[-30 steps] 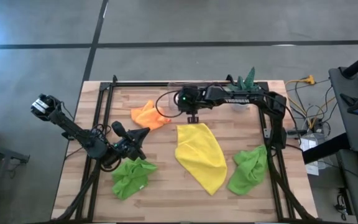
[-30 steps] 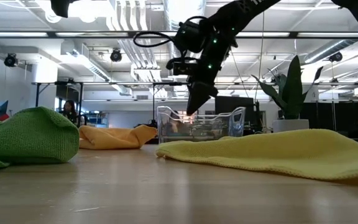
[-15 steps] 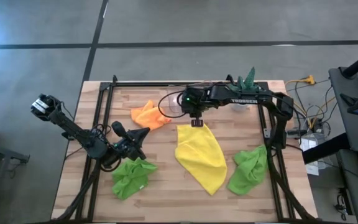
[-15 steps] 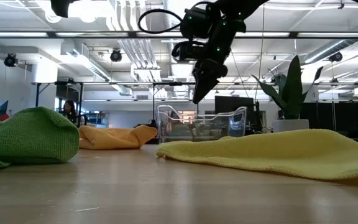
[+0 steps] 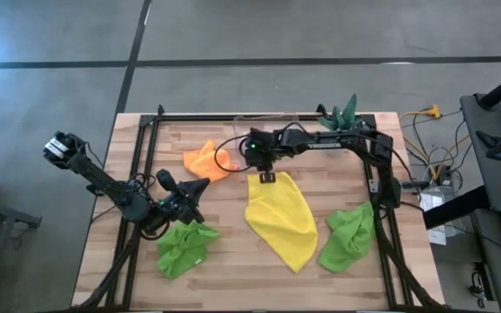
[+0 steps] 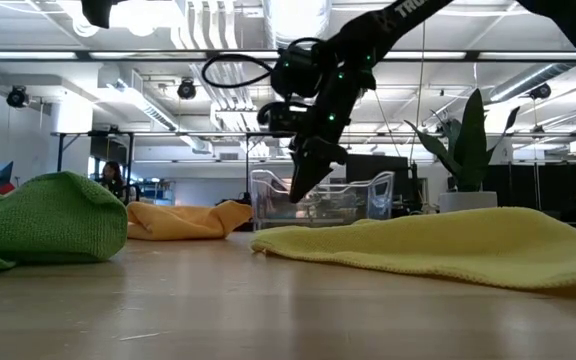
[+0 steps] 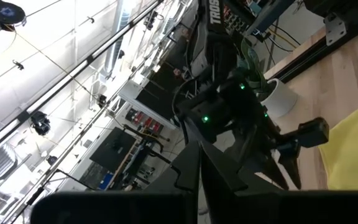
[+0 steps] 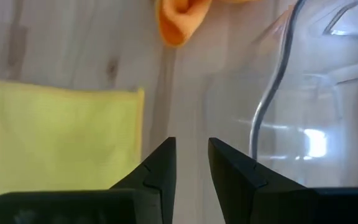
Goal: Fold microfiber towels
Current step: Adjust the transparent bin, then fold the yellow microfiber towel
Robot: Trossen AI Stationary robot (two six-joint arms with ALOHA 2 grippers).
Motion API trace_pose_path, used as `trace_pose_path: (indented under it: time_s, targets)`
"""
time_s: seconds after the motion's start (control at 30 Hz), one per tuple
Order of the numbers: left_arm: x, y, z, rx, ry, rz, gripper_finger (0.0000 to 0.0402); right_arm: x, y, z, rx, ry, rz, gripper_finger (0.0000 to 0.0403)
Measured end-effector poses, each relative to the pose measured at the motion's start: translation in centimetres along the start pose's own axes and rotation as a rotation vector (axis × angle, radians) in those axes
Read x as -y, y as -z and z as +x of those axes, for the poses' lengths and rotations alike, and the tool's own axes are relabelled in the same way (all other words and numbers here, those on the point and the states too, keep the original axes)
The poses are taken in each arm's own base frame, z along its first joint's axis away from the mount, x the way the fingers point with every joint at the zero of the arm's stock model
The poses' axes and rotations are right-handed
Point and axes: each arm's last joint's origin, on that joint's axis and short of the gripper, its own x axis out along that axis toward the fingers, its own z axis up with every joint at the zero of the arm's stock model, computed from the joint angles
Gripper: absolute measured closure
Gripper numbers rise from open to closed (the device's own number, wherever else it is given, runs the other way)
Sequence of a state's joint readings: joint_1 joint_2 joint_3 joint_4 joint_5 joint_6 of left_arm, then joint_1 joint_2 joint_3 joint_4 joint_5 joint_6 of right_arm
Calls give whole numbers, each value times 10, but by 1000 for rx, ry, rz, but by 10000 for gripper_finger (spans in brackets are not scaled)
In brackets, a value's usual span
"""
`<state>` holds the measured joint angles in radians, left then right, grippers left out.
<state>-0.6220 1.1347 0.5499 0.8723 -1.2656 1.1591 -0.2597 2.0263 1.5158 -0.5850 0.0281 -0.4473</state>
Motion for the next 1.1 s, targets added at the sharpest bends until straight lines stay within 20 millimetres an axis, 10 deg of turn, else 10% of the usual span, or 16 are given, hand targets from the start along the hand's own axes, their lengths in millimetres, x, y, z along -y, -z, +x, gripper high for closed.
trace_pose_path:
  time_s: [1.1]
  targets:
    - [0, 0, 0, 2, 1, 0, 402, -48, -9, 6, 22, -223, -137, 218]
